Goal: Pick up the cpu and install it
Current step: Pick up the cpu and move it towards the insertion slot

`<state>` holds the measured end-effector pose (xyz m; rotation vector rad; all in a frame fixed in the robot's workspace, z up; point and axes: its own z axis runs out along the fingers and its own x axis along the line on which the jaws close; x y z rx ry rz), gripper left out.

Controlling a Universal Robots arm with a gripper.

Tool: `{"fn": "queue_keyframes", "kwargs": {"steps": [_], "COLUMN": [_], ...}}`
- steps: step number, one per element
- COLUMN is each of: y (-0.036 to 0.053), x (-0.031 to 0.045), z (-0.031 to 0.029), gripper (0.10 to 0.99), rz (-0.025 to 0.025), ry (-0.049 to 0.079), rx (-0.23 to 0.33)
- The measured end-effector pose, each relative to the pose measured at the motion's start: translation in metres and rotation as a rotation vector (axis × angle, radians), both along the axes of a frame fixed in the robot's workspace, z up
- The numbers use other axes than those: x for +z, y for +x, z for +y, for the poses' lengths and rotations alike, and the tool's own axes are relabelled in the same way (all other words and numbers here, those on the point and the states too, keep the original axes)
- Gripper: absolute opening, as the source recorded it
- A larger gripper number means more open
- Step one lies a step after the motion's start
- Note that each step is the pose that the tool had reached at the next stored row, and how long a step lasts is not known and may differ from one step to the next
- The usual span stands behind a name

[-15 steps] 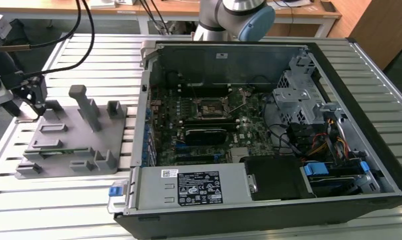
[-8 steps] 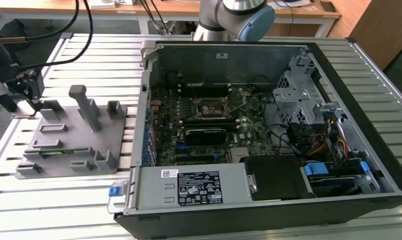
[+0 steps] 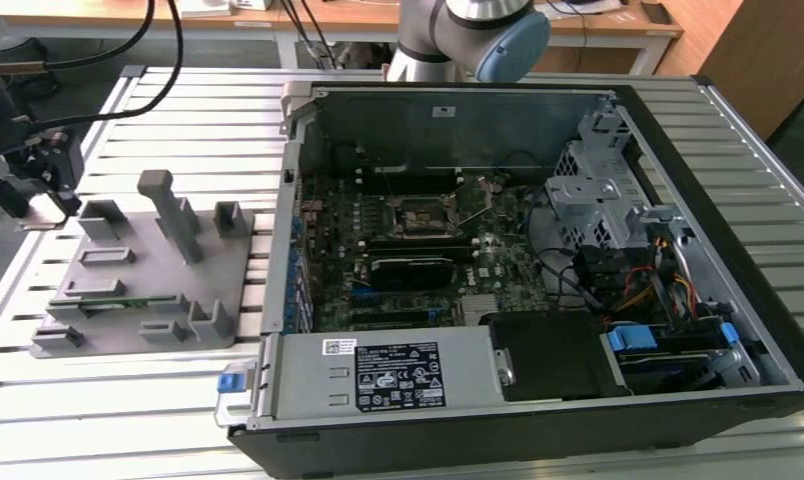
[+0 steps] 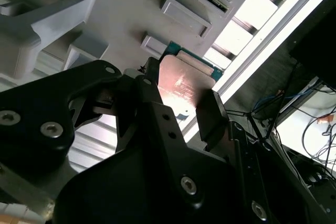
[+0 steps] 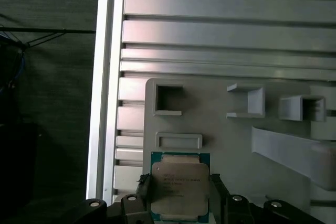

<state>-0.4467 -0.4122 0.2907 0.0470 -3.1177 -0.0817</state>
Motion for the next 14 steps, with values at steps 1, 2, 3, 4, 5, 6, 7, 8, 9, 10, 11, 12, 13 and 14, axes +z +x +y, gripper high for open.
{"fn": "queue_keyframes", "kwargs": {"steps": [1,2,3,4,5,6,7,8,9,10,11,12,13,14], "y": [0.0000,0.0000,0.0000,0.0000,0.0000,0.0000,0.0000,0.0000,0.0000,0.0000,0.0000,0.0000,0.0000,0.0000], "x": [0.0010,0.0021,0.0034,0.0046,0.0058,0.0071,0.0084,0.0096,0.0108,0.0119,0.0130,0.0141,0.0152,0.0162], "z": [0.0000,0.0000,0.0001,0.0001,0.0002,0.0002,0.0004,0.0005,0.0005,0.0005,0.0005,0.0006,0.0007,0.0007], "gripper": [0.525,0.525,0.525,0.525,0.525,0.525,0.525,0.525,0.525,0.525,0.525,0.525,0.525,0.525], "rz": [0.0000,0.0000,0.0001,0.0000,0.0000,0.0000,0.0000,-0.0001,0.0000,-0.0001,0.0000,0.0001,0.0000,0.0001], "ry": [0.000,0.000,0.000,0.000,0.000,0.000,0.000,0.000,0.000,0.000,0.000,0.000,0.000,0.000], "rx": [0.000,0.000,0.000,0.000,0.000,0.000,0.000,0.000,0.000,0.000,0.000,0.000,0.000,0.000]}}
